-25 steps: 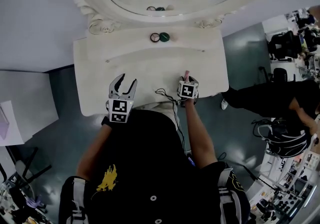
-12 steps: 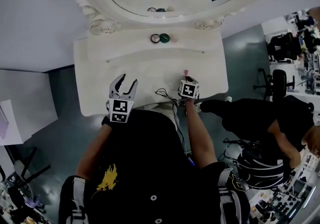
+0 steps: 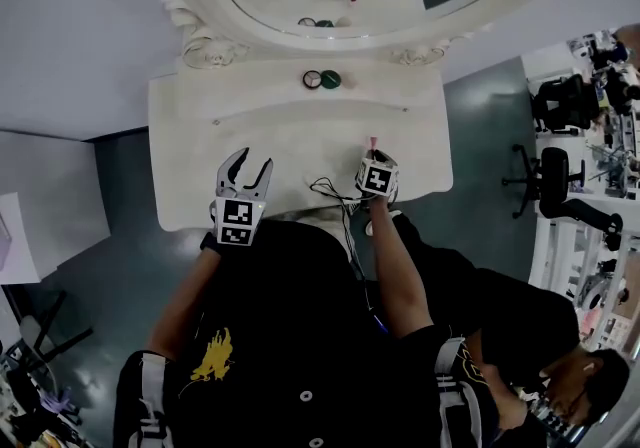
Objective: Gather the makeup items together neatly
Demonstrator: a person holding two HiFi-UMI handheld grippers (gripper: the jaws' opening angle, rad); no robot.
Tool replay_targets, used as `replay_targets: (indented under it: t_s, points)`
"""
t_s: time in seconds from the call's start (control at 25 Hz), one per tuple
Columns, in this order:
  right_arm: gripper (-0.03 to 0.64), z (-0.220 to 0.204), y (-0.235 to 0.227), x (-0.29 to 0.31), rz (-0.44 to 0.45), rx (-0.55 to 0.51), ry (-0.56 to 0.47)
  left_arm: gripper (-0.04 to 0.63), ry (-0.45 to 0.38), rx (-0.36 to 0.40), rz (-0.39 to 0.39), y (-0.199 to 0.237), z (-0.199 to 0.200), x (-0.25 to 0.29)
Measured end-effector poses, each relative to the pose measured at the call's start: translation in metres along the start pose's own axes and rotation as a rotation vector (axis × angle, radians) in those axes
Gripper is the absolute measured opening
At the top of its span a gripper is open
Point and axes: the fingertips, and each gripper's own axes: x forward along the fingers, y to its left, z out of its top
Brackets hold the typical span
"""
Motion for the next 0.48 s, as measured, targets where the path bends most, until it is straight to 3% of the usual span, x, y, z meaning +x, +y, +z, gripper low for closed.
replay_targets:
  t_s: [0.48]
  points:
    - [0.058, 0.058, -0.001, -0.014, 0.017, -0.035, -0.091, 0.218, -0.004, -0.016, 0.027, 0.004, 0.001, -0.003]
